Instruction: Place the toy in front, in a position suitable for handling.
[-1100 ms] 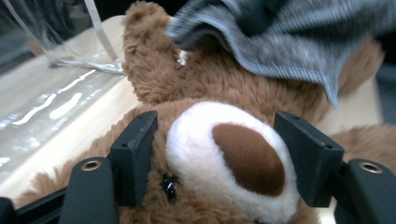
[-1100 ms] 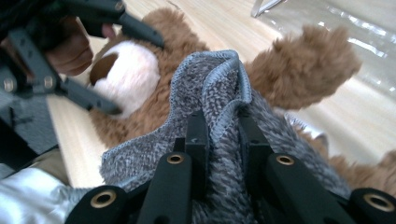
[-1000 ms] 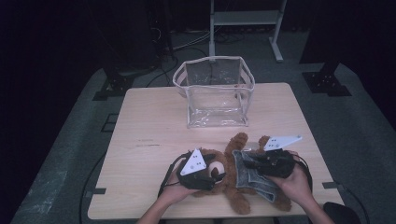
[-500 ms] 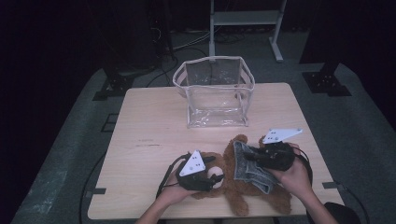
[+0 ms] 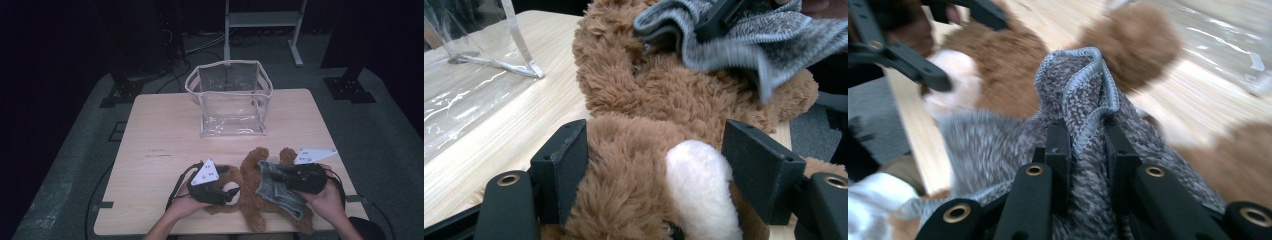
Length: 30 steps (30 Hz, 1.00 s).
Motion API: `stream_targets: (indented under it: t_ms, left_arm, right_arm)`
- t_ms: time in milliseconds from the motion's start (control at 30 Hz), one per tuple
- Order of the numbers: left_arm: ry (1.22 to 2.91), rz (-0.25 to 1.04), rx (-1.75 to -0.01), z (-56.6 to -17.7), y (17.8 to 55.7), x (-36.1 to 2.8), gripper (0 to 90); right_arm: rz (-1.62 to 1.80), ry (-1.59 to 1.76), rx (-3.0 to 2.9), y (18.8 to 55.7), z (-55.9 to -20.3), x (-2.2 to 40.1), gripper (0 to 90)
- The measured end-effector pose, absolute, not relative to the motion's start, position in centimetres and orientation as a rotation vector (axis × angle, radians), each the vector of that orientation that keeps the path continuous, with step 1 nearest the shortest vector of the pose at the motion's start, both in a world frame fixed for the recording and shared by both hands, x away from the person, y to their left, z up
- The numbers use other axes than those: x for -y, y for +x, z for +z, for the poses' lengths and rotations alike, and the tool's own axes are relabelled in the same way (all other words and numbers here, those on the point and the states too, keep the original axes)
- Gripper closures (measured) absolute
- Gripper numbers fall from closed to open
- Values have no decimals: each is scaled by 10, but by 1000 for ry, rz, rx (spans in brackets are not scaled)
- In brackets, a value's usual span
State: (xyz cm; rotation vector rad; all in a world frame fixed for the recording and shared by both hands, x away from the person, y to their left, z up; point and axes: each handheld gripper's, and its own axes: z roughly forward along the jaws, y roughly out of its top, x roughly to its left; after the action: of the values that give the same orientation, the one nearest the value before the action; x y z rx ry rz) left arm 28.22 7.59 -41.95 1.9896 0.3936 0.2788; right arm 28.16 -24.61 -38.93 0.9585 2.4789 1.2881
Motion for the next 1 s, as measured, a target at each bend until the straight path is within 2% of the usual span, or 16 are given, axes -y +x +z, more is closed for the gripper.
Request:
stream_targets:
  t_ms: [133,300,400,500,667,867,1000]
  left_arm:
    - [2001,289,-383,-420,283,-74,266]
    - [2006,299,-376,-420,282,-73,262]
    - [2025,320,-359,-417,281,-74,242]
    - [2025,336,-356,-412,281,-79,180]
    - [2013,291,-380,-408,284,-91,93]
    - [1985,246,-447,-408,290,-111,78]
    - [1998,119,-473,-420,294,-116,82]
  right_arm:
    - [1278,1003,-2461,283,-382,259,758]
    - [1329,935,-2457,287,-369,244,754]
    - [1305,891,-2513,291,-376,226,752]
    - [1272,886,-2542,291,-391,218,757]
    - [1328,911,-2542,284,-399,228,768]
    - [1315,882,-2548,271,-403,230,774]
    - [1310,873,-2547,265,-406,230,780]
